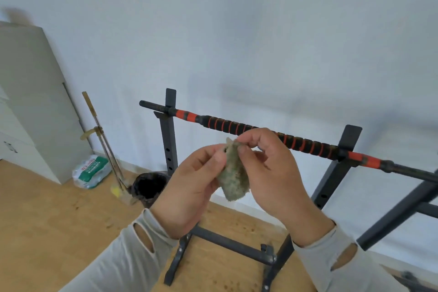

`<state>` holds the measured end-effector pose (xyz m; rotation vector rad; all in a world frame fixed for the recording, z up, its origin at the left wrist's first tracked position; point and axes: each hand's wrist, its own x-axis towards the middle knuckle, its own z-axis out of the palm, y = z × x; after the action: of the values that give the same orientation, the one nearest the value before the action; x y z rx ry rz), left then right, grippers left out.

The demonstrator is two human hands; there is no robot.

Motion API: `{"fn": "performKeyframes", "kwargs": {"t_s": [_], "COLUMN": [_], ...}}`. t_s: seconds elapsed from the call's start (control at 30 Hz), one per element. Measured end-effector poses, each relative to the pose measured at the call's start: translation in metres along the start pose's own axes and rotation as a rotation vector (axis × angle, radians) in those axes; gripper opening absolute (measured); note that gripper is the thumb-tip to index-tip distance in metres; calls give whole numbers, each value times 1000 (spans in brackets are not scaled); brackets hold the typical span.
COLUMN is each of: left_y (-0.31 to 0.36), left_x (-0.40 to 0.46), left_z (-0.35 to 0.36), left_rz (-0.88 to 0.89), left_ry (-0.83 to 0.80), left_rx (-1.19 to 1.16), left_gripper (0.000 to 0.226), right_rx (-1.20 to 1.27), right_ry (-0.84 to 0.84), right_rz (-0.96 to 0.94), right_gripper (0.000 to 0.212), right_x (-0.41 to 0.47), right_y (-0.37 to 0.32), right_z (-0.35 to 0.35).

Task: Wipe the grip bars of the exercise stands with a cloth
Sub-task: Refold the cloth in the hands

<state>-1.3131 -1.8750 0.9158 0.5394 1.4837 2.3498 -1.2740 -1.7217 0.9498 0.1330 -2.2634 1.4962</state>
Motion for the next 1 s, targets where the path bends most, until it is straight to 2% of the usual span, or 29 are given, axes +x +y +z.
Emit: {"fn": "performKeyframes", "kwargs": {"t_s": [0.1, 0.17, 0.3, 0.37, 0.47, 0.53, 0.73, 0.8, 0.83, 0.9, 0.93, 1.0], "left_y": [1, 0, -3, -7, -10, -12, -12, -10, -9, -6, -5, -3], "left_x": [18, 27, 36, 41, 48, 51, 58, 61, 62, 66, 69, 75], "left_z": [-22, -36, -51, -57, -66, -69, -74, -72, -71, -66, -63, -54], "left_rz": [-33, -67, -94, -89, -105, -128, -227, -240, -227, -150, -96, 7], "left_ry": [-60, -112, -202, -195, -156, -147, -129, -124, -138, -215, -257, -300], "left_rx": [-87, -137, -84, -100, -208, -233, -254, -189, -126, 84, 243, 545], "left_gripper": [42, 44, 46, 43, 41, 37, 31, 28, 27, 22, 21, 19], "right_rx": [46, 108, 229, 138, -161, -300, -226, -195, -100, 150, 184, 5], "right_ry": [-35, -32, -32, -16, 157, 227, 275, 260, 231, 117, 52, 12], "right_rz": [60, 114, 233, 217, 70, 37, 270, 337, 387, 527, 567, 546], "right_gripper": [23, 21, 12, 16, 19, 20, 21, 20, 20, 18, 19, 12], "right_x": [14, 22, 33, 34, 29, 26, 30, 29, 28, 25, 21, 13], "right_y": [-4, -2, 0, 0, -7, -5, 9, 8, 7, 1, 0, 6], "right_z": [14, 22, 37, 42, 46, 49, 49, 47, 44, 35, 29, 18]}}
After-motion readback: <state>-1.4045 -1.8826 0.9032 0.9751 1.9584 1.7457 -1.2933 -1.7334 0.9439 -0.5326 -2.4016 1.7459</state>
